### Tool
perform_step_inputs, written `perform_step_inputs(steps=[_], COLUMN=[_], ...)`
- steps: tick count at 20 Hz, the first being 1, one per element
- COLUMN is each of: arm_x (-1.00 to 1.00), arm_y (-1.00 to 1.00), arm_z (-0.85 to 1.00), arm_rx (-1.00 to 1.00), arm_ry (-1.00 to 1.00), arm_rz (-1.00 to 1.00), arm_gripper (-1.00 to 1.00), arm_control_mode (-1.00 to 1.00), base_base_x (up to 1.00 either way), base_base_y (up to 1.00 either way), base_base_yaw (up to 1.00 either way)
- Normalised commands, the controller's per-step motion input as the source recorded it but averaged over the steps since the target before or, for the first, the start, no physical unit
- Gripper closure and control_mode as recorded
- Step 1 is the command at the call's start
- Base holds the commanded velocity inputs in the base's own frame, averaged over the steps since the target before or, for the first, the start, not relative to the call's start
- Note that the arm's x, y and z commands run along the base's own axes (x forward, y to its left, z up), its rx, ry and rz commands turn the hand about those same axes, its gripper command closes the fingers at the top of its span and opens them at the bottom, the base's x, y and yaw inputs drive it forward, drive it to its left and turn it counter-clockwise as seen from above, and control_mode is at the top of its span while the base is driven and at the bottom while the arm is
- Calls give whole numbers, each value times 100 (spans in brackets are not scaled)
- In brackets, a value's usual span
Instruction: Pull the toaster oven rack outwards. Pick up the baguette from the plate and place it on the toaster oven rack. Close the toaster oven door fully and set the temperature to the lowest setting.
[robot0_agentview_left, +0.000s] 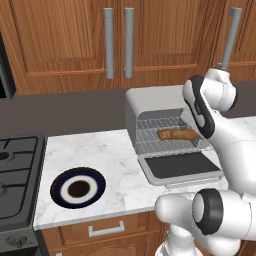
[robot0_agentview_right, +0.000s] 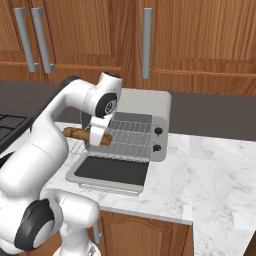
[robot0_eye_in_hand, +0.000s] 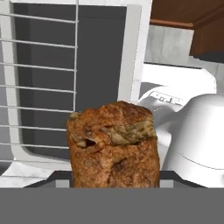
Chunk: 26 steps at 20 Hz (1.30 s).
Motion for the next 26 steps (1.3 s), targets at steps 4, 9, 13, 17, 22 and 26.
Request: perform_step_inputs(steps=[4,9,13,17,22,26], arm_x=[11,19,16,4,4,14], arm_y=[0,0,0,0,-1,-14], arm_z=[-22,-7,-1,0,-3,0], arm_rx=[0,0,0,0,0,0], arm_ry=[0,0,0,0,0,0], arm_rz=[-7,0,0,0,0,0], arm_gripper=[100,100,100,100,100,100], arm_control_mode=[-100,-100,-100,-100,-100,-100], base_base_x=[0,0,0,0,0,0], base_base_y=[0,0,0,0,0,0], base_base_yaw=[0,0,0,0,0,0])
